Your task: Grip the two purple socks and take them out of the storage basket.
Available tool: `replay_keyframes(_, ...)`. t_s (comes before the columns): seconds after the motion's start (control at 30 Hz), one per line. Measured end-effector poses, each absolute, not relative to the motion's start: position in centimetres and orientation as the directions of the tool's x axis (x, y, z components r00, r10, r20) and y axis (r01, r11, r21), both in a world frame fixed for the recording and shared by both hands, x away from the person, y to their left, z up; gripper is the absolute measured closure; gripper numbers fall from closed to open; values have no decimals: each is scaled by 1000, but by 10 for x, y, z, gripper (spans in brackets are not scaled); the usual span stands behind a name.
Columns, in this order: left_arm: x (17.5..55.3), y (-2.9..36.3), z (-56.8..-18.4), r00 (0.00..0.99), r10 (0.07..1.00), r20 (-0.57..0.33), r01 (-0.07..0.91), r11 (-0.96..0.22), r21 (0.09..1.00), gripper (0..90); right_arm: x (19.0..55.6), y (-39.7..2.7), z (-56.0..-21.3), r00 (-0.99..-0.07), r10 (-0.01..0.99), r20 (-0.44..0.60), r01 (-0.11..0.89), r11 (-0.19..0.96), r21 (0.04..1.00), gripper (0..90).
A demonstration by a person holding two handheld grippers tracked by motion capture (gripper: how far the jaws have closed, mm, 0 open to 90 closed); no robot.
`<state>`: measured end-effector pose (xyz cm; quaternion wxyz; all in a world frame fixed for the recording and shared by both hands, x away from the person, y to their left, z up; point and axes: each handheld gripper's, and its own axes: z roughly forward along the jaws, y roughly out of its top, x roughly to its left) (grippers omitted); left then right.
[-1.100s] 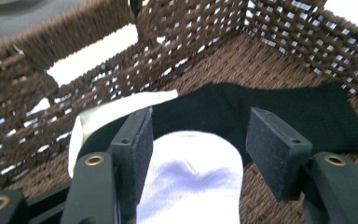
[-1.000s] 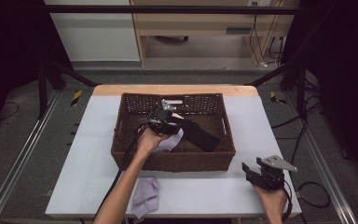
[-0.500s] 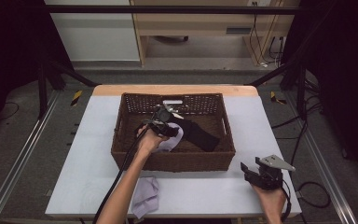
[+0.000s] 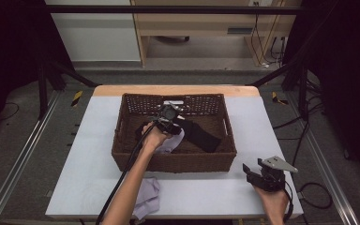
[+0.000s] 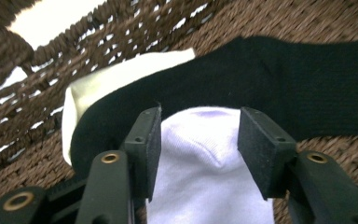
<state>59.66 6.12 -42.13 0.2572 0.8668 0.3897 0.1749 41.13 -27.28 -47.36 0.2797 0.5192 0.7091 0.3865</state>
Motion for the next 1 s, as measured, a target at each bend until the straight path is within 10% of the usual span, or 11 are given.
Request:
replay_keyframes(0.4, 602, 67, -422, 615, 789, -22, 693, -527, 492, 857, 411, -274, -474, -301, 953, 12, 528, 156, 835, 357)
replay_keyframes(0.5, 601, 68, -421, 608, 794, -9, 685, -519, 510, 855, 411, -275, -474, -302, 953, 7, 524, 160, 837, 358)
replay_keyframes(0.7, 602, 66, -423, 594, 803, 52, 645, -514, 566, 436, 411, -275, -474, -302, 953, 10, 522, 156, 839, 357)
replay_keyframes(1.0, 605, 62, -427, 602, 798, 24, 684, -531, 500, 742, 411, -275, -474, -306, 952, 8, 521, 160, 839, 358)
